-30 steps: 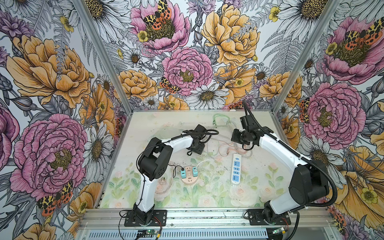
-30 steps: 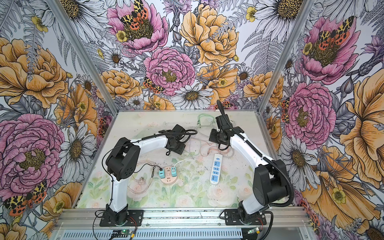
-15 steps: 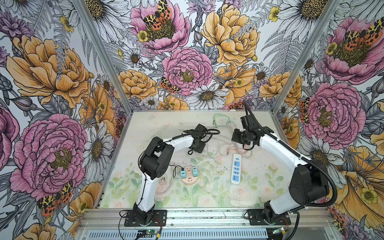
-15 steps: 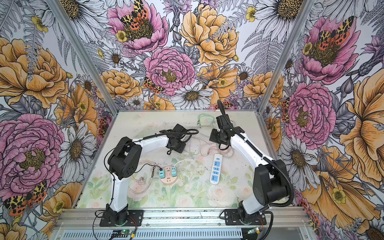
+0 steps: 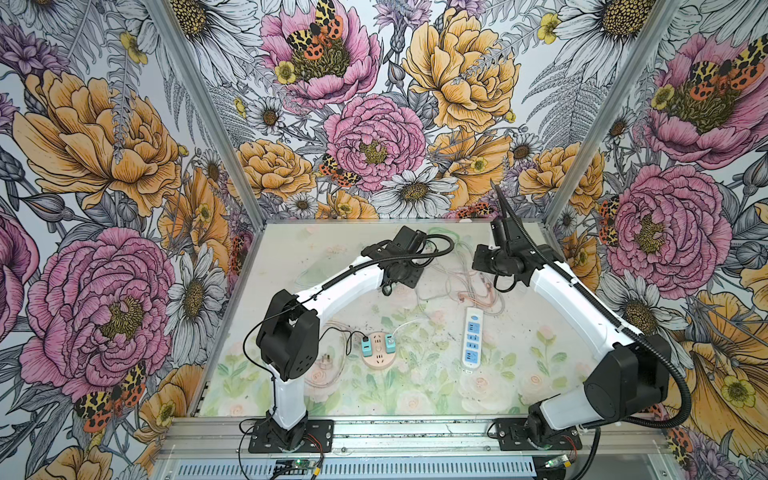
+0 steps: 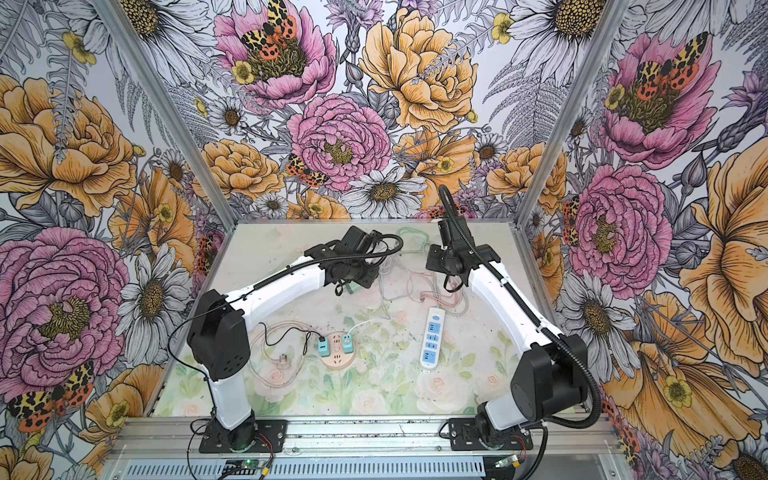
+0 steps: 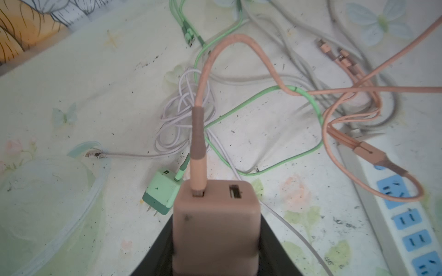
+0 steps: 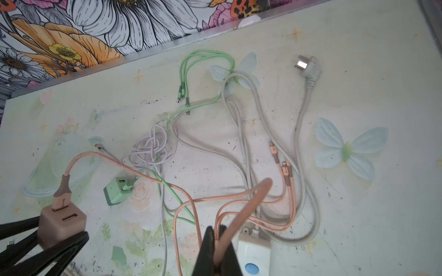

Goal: Insert the plug

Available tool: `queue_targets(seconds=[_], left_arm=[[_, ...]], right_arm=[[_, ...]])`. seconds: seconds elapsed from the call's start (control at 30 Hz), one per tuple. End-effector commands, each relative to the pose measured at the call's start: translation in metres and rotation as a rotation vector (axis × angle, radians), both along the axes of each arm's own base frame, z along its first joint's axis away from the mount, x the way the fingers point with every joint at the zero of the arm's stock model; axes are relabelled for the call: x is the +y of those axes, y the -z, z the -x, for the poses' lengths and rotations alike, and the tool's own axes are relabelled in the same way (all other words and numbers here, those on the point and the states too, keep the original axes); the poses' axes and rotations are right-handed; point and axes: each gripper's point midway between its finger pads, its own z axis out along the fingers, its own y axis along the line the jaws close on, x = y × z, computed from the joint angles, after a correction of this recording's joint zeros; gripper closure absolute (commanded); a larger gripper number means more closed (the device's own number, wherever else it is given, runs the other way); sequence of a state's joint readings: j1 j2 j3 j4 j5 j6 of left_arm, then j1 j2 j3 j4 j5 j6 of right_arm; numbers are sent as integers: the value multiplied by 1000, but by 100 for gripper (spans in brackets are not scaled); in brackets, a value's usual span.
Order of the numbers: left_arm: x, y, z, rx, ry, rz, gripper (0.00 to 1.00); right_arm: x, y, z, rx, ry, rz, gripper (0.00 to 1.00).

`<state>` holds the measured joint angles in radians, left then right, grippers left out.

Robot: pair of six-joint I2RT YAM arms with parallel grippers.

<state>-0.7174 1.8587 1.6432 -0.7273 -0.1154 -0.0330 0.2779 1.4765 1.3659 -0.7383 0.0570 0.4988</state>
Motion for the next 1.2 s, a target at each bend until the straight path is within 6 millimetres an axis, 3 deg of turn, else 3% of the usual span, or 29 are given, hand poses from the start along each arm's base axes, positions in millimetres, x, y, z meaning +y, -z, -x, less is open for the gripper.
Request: queue_targets(seconds=[0.0, 0.07, 0.13, 0.23, 0.53, 0.7, 0.73, 0.83, 1.17], left_arm=[[-8, -24, 10, -32, 34, 8, 66], [-16, -31, 13, -45, 49, 19, 66], [-20, -55, 20, -87, 60, 49, 66], [-30, -64, 26, -106, 83, 58, 66], [-23, -52, 29, -74, 53, 57, 66], [-29, -19, 37, 35, 72, 71, 65], [-35, 5, 38, 82, 76, 49, 65], [-52, 33, 45, 135, 103, 30, 65], [-107, 90, 59, 264, 182, 36, 66]], right_arm=[[-23, -36, 2, -86, 43, 77, 100], [-33, -45, 4, -107, 68, 98, 100], [-44, -54, 6, -128, 97, 117, 100], [-57, -66, 7, -157, 128, 135, 100], [-61, -65, 11, -153, 128, 117, 100], [-65, -71, 16, -168, 134, 108, 100], [-67, -74, 17, -176, 138, 109, 100], [-74, -73, 22, -175, 155, 116, 100], [-90, -2, 39, -9, 185, 149, 100]])
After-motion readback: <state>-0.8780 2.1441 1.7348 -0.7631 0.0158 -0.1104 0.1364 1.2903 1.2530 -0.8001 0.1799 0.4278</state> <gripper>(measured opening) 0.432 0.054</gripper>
